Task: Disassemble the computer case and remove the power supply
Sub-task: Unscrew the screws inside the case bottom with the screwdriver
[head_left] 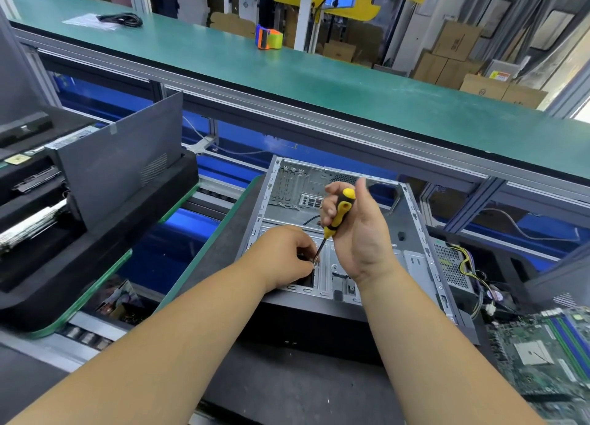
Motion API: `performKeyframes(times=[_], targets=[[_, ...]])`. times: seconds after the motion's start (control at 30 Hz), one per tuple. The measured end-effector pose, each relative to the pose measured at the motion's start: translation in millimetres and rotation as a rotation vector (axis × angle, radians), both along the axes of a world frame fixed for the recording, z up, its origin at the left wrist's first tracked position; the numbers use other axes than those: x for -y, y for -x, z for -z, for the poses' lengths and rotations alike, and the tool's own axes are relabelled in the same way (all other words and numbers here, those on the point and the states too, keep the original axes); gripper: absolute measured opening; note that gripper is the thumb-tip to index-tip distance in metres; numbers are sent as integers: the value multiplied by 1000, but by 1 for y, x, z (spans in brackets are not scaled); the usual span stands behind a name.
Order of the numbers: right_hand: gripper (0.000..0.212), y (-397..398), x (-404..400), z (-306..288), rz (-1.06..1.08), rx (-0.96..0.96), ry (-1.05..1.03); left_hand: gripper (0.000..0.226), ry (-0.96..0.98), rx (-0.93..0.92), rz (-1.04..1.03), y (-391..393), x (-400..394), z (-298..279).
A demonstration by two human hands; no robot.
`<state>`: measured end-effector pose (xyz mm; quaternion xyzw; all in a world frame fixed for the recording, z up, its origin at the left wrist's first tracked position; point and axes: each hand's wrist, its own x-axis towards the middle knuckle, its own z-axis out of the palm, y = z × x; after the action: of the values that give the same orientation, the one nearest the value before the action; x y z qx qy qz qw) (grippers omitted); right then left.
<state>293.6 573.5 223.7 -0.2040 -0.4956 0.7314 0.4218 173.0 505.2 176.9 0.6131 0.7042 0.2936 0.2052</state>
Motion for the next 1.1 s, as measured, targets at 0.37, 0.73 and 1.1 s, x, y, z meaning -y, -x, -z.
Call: performKeyframes(times=[0.37,0.73,1.1], targets=[[22,-12,-3,-2,181,237,-121,7,12,4,-17,0,-4,0],[20,-14,3,-18,315,463,-373,10,20,-19,-15,1,-4,-1],[20,-17,9,-24,521,841,-928,11,3,-23,-39,1,-5,3]])
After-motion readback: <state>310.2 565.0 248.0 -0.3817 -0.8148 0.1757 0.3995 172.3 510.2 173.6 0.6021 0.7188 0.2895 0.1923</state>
